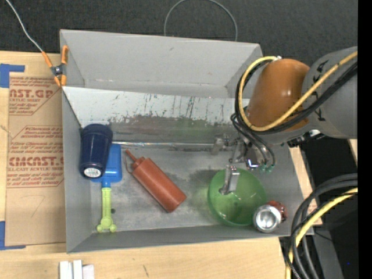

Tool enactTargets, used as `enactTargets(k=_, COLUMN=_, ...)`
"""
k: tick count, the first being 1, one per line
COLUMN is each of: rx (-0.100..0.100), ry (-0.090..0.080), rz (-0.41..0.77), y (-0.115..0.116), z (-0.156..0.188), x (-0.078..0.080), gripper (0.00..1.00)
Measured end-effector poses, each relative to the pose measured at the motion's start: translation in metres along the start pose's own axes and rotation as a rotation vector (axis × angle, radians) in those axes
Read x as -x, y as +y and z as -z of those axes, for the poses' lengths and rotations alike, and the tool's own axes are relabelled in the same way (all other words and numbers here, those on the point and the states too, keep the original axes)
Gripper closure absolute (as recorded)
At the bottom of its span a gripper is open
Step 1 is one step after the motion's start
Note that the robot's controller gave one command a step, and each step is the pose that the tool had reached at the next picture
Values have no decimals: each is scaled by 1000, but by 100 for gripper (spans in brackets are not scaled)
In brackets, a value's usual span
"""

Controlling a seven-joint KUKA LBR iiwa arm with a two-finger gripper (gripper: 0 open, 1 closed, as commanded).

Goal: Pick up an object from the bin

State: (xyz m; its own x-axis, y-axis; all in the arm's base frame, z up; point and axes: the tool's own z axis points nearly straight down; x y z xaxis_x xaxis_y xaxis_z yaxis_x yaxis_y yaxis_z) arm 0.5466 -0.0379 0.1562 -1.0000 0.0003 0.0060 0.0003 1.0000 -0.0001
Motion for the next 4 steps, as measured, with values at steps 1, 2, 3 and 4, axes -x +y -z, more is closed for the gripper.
enactTargets(k=1, rx=0, ry=-7, rz=1, y=0, z=5, x=2, gripper=0)
enactTargets(k=2, rx=-1, ry=3, rz=-7, y=-56, z=-90, x=25, gripper=0)
enactTargets(k=3, rx=-1, ry=-10, rz=105, y=-48, z=-86, x=37, gripper=0)
enactTargets(k=4, rx=0, ry=0, rz=-7, y=-55, z=-90, x=26, gripper=0)
